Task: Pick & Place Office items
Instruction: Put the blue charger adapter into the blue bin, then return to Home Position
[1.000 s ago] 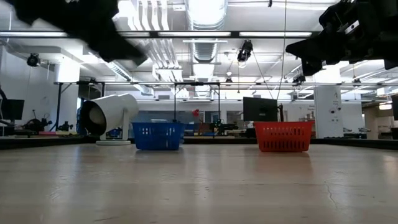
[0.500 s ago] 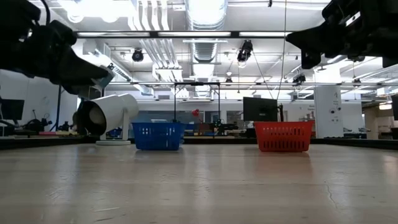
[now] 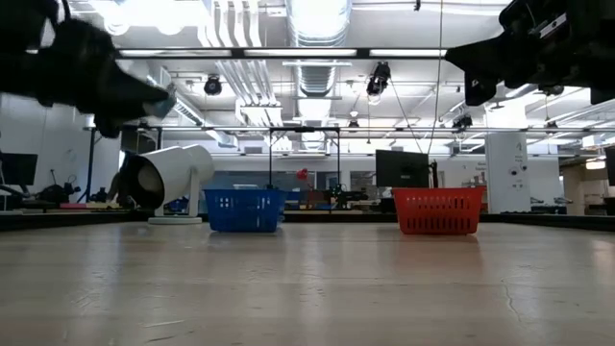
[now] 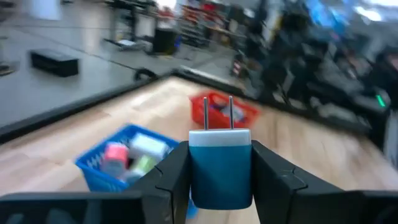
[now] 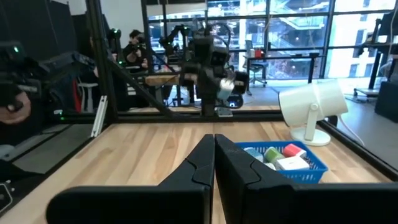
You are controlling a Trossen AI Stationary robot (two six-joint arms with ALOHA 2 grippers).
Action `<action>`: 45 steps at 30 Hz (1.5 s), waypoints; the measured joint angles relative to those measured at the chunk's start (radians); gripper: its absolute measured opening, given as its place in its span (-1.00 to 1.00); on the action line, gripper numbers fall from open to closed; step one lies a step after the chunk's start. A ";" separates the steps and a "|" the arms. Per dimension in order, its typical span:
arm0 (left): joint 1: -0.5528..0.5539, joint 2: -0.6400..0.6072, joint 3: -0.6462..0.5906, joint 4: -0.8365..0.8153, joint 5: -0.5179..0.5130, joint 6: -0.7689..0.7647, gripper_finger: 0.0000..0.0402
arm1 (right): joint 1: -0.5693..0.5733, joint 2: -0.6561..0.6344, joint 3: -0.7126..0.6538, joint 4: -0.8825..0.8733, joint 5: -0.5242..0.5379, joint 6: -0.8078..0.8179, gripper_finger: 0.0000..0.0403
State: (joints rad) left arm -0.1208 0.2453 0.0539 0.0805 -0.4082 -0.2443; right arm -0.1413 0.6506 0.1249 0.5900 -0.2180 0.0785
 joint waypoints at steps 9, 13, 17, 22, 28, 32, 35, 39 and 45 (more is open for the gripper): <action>0.030 0.358 0.349 -0.220 -0.146 -0.055 -0.35 | 0.000 0.001 0.000 0.021 0.008 -0.030 -0.96; 0.083 0.652 0.486 -0.289 -0.130 -0.041 -0.35 | 0.000 0.001 0.000 0.025 0.008 -0.030 -0.96; 0.173 0.934 0.619 -0.306 -0.105 0.006 -0.35 | 0.000 0.008 -0.002 0.020 0.008 -0.032 -0.96; 0.299 1.212 0.758 -0.306 0.141 0.098 -0.35 | -0.001 0.028 -0.003 0.020 0.009 -0.037 -0.96; 0.351 1.375 0.839 -0.307 0.177 0.119 -0.35 | -0.001 0.053 -0.003 0.022 0.010 -0.055 -0.96; 0.363 1.403 0.858 -0.322 0.231 0.112 -0.35 | -0.001 0.068 -0.003 0.022 0.011 -0.055 -0.96; 0.365 1.400 0.860 -0.337 0.243 0.096 -0.35 | -0.001 0.074 -0.003 0.021 0.011 -0.055 -0.96; 0.363 1.372 0.858 -0.369 0.236 0.077 -0.21 | -0.001 0.071 -0.003 0.025 0.011 -0.051 -0.96; 0.362 1.283 0.858 -0.406 0.230 0.115 0.56 | -0.001 0.070 -0.003 0.037 0.011 -0.027 -0.96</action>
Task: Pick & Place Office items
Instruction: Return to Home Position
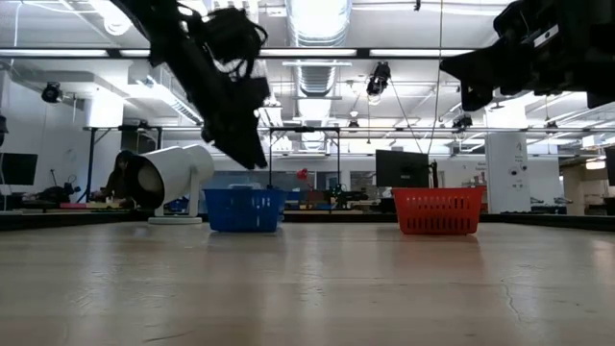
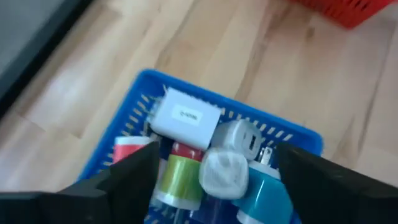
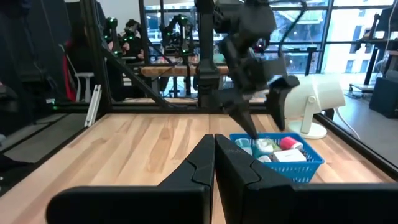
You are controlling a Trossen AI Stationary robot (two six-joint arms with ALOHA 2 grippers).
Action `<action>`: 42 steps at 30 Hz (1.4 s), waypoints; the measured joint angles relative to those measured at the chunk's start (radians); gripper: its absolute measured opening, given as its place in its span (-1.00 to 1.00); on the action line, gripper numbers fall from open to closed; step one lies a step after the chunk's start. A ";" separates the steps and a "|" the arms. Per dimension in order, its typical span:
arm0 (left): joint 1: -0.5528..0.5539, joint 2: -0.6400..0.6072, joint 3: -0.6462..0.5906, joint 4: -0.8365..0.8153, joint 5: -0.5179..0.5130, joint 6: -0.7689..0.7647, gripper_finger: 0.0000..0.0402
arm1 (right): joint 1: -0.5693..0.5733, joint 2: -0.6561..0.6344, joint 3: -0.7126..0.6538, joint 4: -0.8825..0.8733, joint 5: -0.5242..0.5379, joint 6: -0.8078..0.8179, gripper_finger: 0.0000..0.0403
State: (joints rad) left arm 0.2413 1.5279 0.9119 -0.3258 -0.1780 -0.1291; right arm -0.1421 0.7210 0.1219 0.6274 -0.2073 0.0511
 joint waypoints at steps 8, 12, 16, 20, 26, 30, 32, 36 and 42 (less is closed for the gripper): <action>-0.032 -0.287 -0.096 0.092 0.012 0.129 0.75 | 0.000 -0.004 0.000 0.003 -0.001 0.002 -0.96; -0.043 -0.520 -0.245 0.271 0.020 0.191 0.61 | 0.000 -0.007 0.000 0.004 -0.002 0.002 -0.96; -0.044 -0.732 -0.462 0.522 0.034 0.188 0.32 | 0.000 -0.007 0.000 0.010 -0.002 0.002 -0.96; -0.044 -0.877 -0.643 0.682 0.025 0.152 -0.12 | 0.000 -0.005 0.000 0.009 -0.002 0.002 -0.96; -0.044 -1.040 -0.761 0.681 0.047 0.205 -0.91 | 0.000 -0.024 0.000 0.011 -0.002 0.027 -0.96; -0.044 -1.134 -0.782 0.596 0.117 0.226 -0.96 | 0.000 -0.063 0.000 0.003 -0.002 0.028 -0.96; -0.044 -1.181 -0.784 0.543 0.152 0.231 -0.98 | 0.000 -0.088 -0.001 -0.019 0.000 0.033 -0.96; -0.044 -1.263 -0.773 0.460 0.156 0.231 -0.98 | 0.000 -0.166 -0.007 -0.117 0.059 0.049 -0.96; -0.044 -1.387 -0.770 0.386 0.144 0.240 -0.99 | 0.001 -0.359 -0.013 -0.269 0.076 0.047 -0.96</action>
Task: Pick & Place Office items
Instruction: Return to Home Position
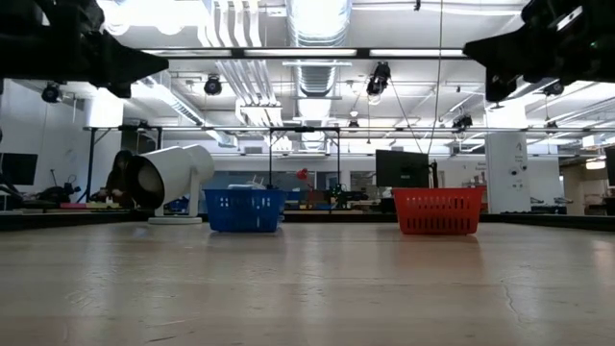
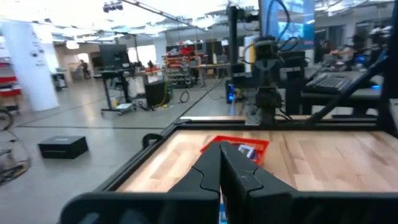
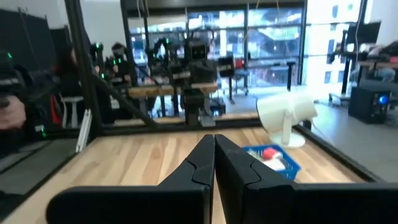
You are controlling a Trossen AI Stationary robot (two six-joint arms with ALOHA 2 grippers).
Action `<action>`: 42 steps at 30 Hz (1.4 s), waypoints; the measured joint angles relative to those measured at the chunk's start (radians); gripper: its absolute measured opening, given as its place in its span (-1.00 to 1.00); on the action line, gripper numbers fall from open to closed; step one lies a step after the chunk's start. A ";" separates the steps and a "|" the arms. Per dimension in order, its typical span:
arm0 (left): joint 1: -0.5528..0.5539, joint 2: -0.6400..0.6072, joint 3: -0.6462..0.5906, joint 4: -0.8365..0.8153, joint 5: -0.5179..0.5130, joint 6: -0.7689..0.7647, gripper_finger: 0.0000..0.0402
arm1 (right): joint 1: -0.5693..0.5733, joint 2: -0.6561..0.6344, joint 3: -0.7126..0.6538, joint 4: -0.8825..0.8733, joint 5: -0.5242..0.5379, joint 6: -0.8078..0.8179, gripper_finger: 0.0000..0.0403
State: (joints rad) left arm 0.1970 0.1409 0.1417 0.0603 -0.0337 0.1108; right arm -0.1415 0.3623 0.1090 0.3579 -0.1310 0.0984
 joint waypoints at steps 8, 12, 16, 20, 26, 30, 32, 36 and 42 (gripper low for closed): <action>0.000 -0.143 -0.011 -0.132 -0.071 0.024 -0.99 | -0.001 -0.255 -0.075 -0.076 0.055 0.004 -0.96; 0.000 -0.136 -0.024 -0.132 -0.072 0.034 -1.00 | -0.001 -0.363 -0.082 -0.165 0.067 0.005 -0.96; 0.001 -0.140 -0.036 -0.138 -0.089 0.036 -1.00 | -0.001 -0.348 -0.082 -0.170 0.087 0.003 -0.96; 0.001 -0.141 -0.035 -0.135 -0.094 0.035 -1.00 | -0.001 -0.357 -0.082 -0.177 0.107 0.004 -0.96; 0.001 -0.141 -0.034 -0.132 -0.094 0.036 -0.99 | -0.001 -0.362 -0.082 -0.176 0.108 0.012 -0.96; 0.001 -0.141 -0.024 -0.128 -0.142 0.044 -0.94 | -0.001 -0.361 -0.082 -0.175 0.108 0.011 -0.96; 0.001 -0.140 -0.025 -0.131 -0.173 0.043 -0.93 | -0.001 -0.359 -0.082 -0.176 0.108 0.008 -0.96; 0.001 -0.140 -0.027 -0.130 -0.176 0.046 -0.92 | -0.001 -0.360 -0.082 -0.164 0.108 0.055 -0.96; 0.002 -0.140 -0.031 -0.131 -0.176 0.048 -0.91 | -0.001 -0.359 -0.082 -0.166 0.107 0.076 -0.96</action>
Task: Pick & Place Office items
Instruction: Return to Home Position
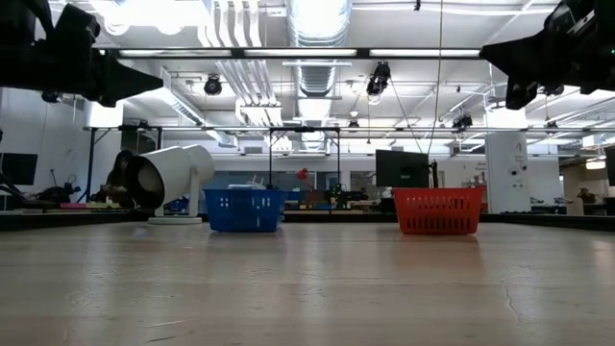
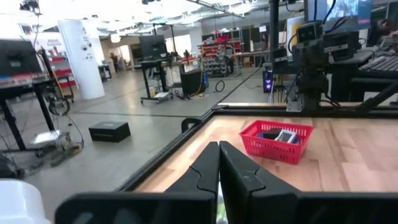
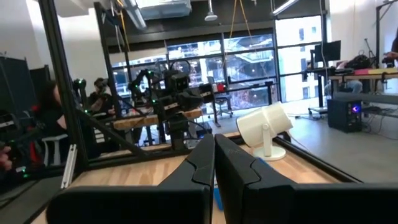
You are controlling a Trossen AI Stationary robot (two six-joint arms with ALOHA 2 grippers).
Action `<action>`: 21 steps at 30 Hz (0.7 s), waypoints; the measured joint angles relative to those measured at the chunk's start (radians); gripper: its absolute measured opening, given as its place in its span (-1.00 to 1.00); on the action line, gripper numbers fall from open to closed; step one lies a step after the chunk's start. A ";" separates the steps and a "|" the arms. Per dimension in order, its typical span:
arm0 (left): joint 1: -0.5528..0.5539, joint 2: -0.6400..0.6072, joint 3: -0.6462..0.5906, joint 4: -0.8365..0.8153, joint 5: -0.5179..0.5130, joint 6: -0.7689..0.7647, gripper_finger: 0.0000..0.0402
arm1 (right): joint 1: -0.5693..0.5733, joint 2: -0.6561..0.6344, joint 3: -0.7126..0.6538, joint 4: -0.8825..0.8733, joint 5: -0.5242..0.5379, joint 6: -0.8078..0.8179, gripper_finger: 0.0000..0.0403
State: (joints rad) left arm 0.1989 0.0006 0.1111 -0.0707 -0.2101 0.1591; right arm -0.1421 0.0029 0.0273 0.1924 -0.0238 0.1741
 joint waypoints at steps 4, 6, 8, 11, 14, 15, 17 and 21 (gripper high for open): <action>0.000 0.000 -0.001 -0.001 0.000 -0.048 -0.91 | 0.000 0.000 0.000 -0.002 0.000 0.000 -0.96; 0.000 0.000 -0.001 -0.002 0.001 -0.051 -0.91 | 0.000 0.000 0.000 -0.003 -0.001 0.000 -0.96; 0.000 0.000 -0.001 -0.002 0.001 -0.051 -0.91 | 0.000 0.000 0.000 -0.002 -0.001 0.000 -0.96; 0.000 0.000 -0.001 -0.002 0.001 -0.052 -0.91 | 0.000 0.000 0.000 -0.002 -0.001 0.000 -0.96; 0.000 0.000 -0.001 -0.002 0.001 -0.052 -0.91 | 0.000 0.001 0.000 -0.003 -0.001 -0.001 -0.96; 0.000 0.000 -0.001 -0.002 0.001 -0.052 -0.91 | 0.000 0.000 0.000 -0.003 -0.001 -0.001 -0.96; 0.000 0.000 -0.001 -0.002 0.001 -0.055 -0.91 | 0.000 0.000 0.000 -0.003 -0.001 -0.001 -0.96; 0.000 0.000 -0.001 -0.002 0.001 -0.055 -0.91 | 0.000 0.000 0.000 -0.003 -0.001 -0.001 -0.96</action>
State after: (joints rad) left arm 0.1986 0.0006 0.1101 -0.0724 -0.2089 0.1043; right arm -0.1421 0.0032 0.0277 0.1894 -0.0250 0.1734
